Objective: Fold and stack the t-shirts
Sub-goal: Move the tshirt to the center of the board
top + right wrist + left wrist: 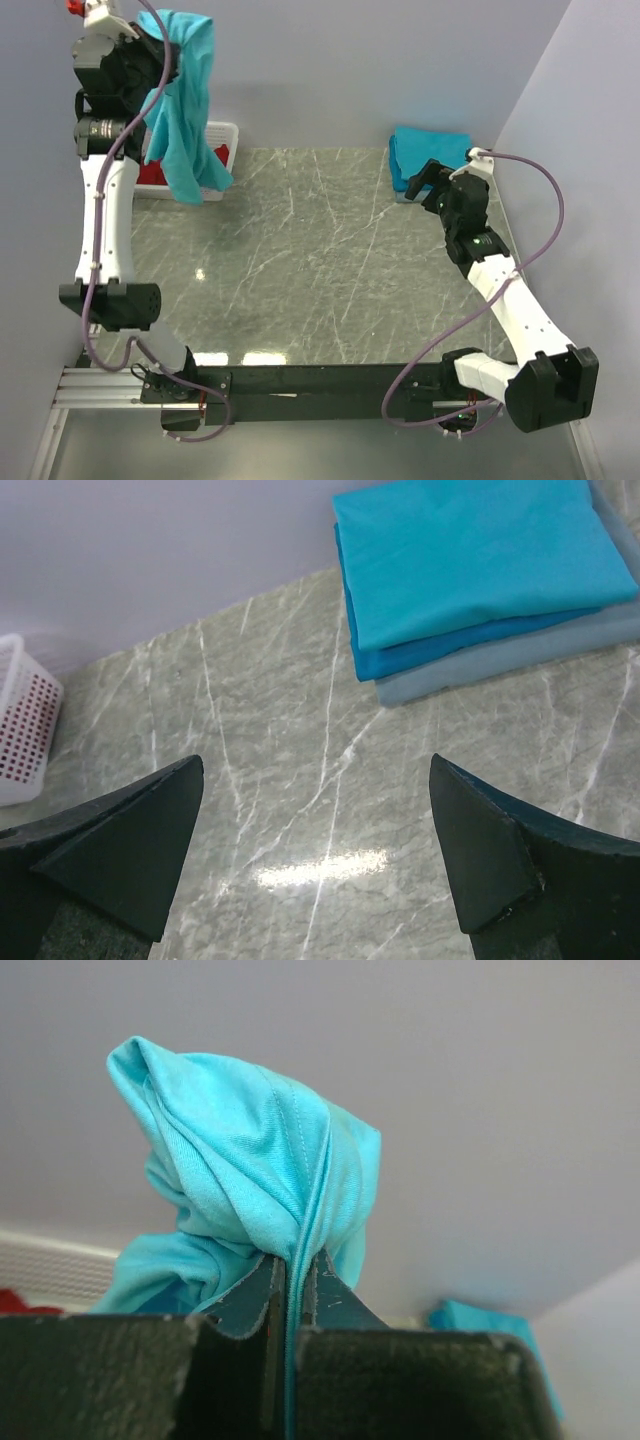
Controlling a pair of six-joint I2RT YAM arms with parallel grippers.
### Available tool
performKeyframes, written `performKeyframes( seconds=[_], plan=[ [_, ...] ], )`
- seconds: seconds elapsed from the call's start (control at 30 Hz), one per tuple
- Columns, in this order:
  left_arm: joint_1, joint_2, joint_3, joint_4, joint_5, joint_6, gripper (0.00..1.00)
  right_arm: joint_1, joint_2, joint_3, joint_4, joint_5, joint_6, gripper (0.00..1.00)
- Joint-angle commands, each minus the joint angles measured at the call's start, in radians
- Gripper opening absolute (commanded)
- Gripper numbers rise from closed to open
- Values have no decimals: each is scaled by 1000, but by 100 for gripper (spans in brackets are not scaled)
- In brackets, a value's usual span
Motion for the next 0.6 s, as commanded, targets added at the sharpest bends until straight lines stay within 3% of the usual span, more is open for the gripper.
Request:
performKeyframes(
  seconds=[0.0,0.1,0.23,0.43,0.53,0.57],
  plan=[
    [-101,-142,-28,74,-7,48,4,6,-61,-11,42,-5,11,100],
    [-222,-235,-91,96,-53,93,1,5,-93,-23,42,12,15,100],
    [-351,-333,-162,125,3,82,1,5,-131,-31,42,28,19,100],
    [-459,-317,-228,87,-13,90,3,6,-162,-20,-30,101,50,100],
    [-468,-265,-335,61,-51,76,13,5,-150,3,-99,133,59,100],
    [-468,-246,-389,48,-99,64,24,5,-144,6,-119,134,61,100]
  ],
)
